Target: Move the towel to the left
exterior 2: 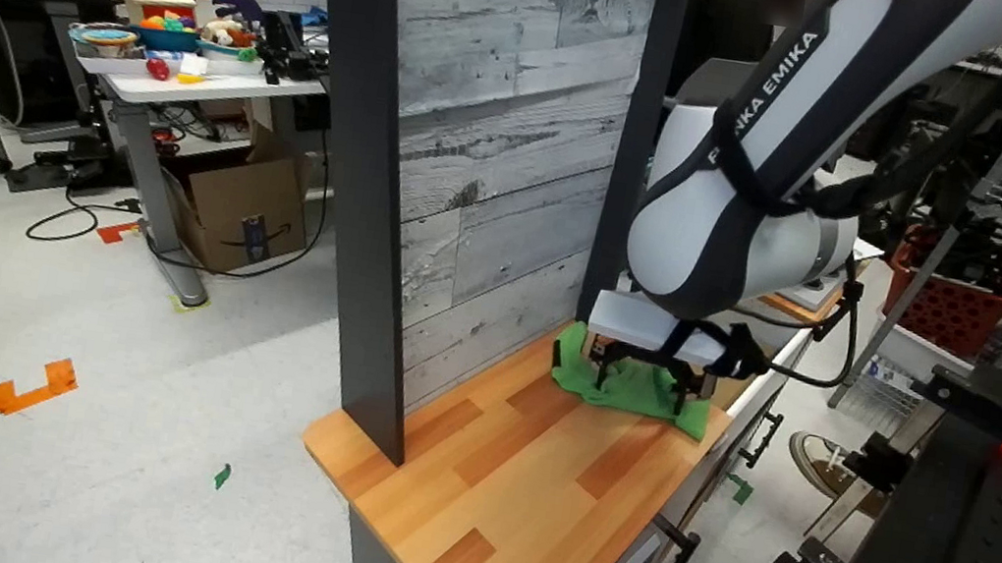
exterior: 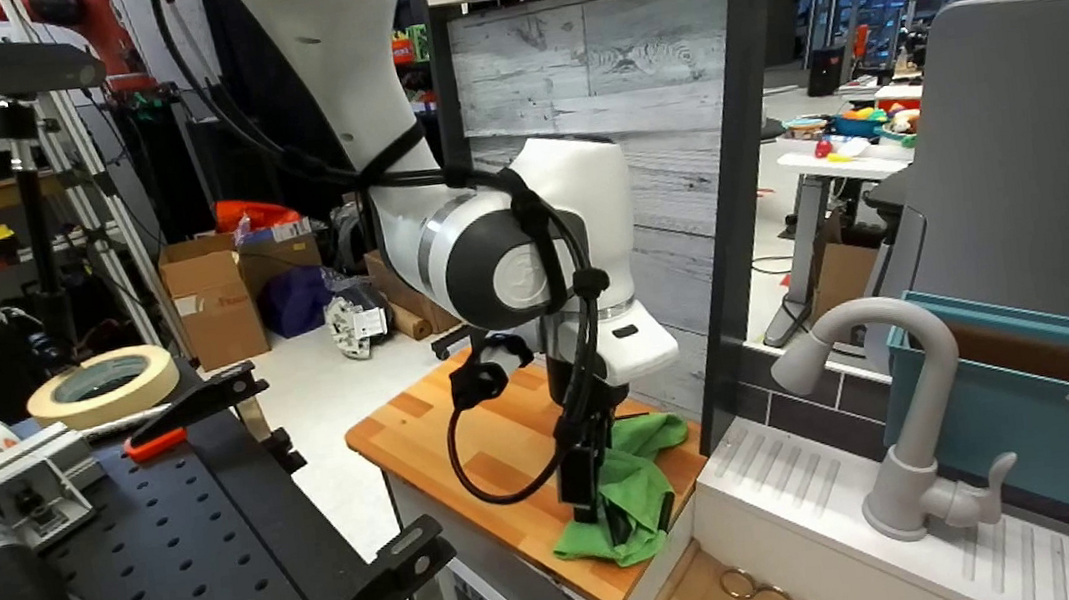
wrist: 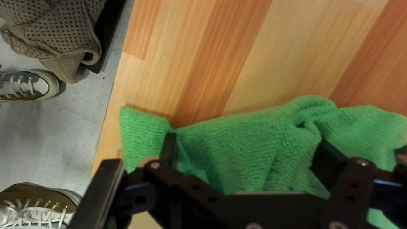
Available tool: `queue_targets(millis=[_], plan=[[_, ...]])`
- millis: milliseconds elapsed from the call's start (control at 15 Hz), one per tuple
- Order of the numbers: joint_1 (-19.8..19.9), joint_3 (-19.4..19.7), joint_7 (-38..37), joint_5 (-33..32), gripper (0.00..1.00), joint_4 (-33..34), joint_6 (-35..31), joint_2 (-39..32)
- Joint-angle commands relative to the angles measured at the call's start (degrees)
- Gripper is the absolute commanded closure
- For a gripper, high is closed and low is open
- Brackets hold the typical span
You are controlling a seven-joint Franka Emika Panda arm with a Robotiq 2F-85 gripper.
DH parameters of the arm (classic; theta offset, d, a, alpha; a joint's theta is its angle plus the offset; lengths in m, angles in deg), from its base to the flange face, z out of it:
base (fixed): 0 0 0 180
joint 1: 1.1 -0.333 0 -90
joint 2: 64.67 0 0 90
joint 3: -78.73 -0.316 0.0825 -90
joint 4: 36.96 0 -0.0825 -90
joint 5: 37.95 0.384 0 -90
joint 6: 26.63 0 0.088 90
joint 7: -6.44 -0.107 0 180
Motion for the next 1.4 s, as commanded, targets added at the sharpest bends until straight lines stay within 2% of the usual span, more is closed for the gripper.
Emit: queue_targets(millis=[0, 467, 1133, 1333], plan=[[-2.0, 0.3, -0.1, 0.4, 0.00, 1.0, -0.2, -2.2], [-6.0, -0.4, -0.3, -0.2, 0.00, 1.6, -0.8, -3.9], [-16.9, -0.2, -3.2, -1.1, 0.00, 4.4, -1.0, -6.3], [-18.9, 0.0, -4.0, -1.4, 0.00, 4.0, -1.7, -5.6]])
